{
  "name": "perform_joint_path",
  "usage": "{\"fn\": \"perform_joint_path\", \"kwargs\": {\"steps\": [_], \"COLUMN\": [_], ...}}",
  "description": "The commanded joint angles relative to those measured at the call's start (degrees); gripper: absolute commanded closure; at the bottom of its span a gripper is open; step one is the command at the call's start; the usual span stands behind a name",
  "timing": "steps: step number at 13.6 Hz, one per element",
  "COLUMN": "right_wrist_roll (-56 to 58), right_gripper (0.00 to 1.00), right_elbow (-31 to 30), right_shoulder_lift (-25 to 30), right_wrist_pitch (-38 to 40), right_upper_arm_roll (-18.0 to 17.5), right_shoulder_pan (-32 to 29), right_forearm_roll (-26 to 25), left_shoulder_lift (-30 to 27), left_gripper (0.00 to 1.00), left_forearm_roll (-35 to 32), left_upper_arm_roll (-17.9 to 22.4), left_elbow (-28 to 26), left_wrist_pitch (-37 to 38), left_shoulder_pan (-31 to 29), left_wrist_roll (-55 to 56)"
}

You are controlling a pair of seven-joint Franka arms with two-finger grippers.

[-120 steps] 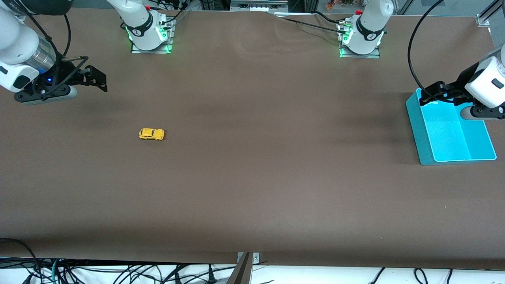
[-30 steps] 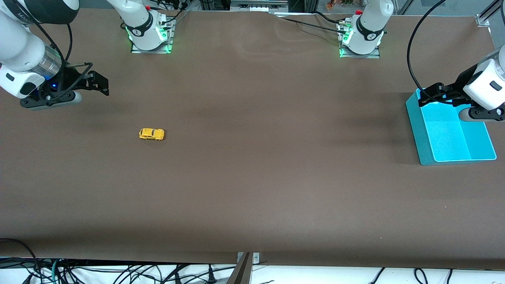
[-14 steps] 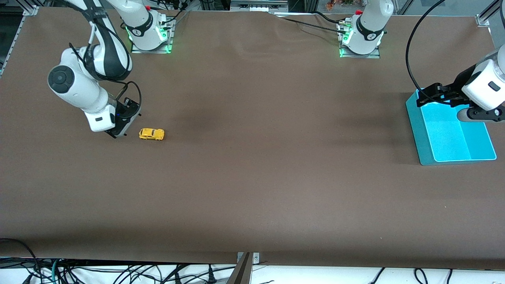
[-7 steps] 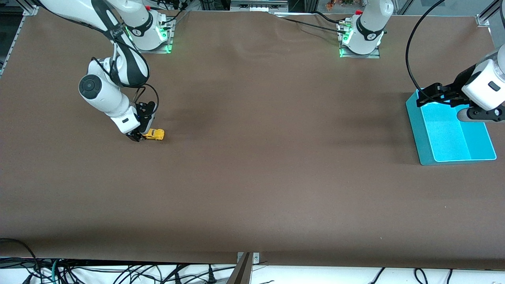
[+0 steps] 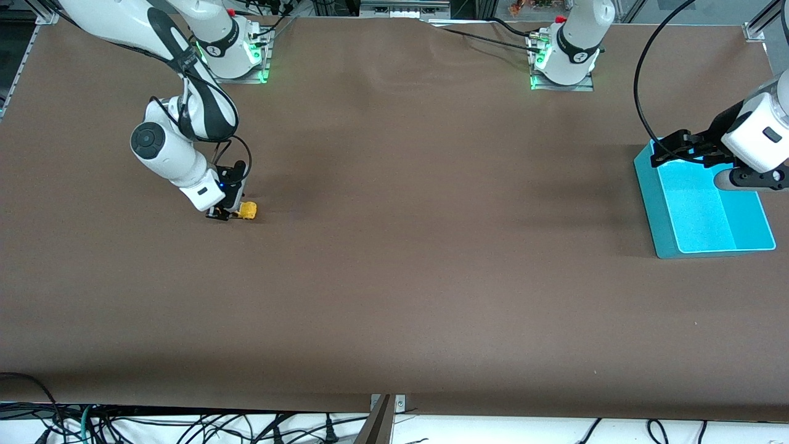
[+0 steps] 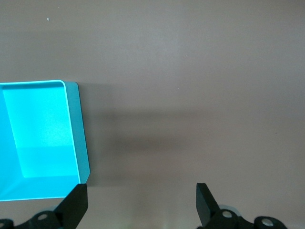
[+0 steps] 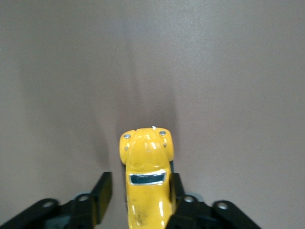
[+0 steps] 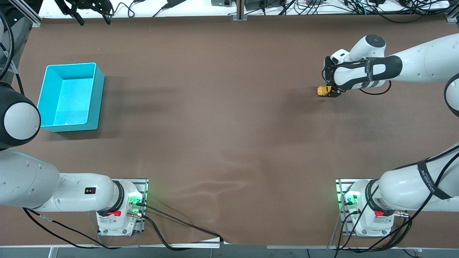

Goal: Wind and store yellow beetle car
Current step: 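Drag the car backward along the table with the right gripper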

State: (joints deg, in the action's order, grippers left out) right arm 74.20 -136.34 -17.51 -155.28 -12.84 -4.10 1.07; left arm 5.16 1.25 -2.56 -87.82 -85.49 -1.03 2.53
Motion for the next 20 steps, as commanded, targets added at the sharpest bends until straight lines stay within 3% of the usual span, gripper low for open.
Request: {"fn": "perform_joint_path", "kwargs": {"steps": [1, 6, 12, 20], "right_wrist_roll": [1.56, 6.73, 10.69, 18.06], "right_gripper": [0.78, 0.79, 0.78, 0.78], "right_elbow": [-0.51, -0.24, -0.33, -0.50], "right_shoulder_lift": [0.37, 3.36, -0.06, -4.11], "right_wrist_pitch": [-0.37, 2.79, -0.45, -2.22], "right_upper_arm_roll": [-0.17, -2.71, -2.63, -1.75], "right_shoulder_pan": [-0.12, -0.12, -1.26, -11.27], "right_forearm_roll": [-0.28, -0.37, -0.19, 0.16], "left_shoulder_lift": [0.65, 0.65, 0.65, 0.73], "left_gripper": [0.00, 0.00, 0.00, 0.00], "left_forearm_roll": [1.30, 1.30, 1.30, 1.30], "left_upper_arm_roll": [-0.07, -0.07, -0.16, -0.16], "left_elbow": [1.51, 1.51, 1.60, 1.51], "left_wrist_pitch": [0.50, 0.50, 0.50, 0.50], "left_shoulder_pan": [-0.29, -0.20, 0.33, 0.24], "left_wrist_roll": [-0.16, -0.07, 0.02, 0.02]}}
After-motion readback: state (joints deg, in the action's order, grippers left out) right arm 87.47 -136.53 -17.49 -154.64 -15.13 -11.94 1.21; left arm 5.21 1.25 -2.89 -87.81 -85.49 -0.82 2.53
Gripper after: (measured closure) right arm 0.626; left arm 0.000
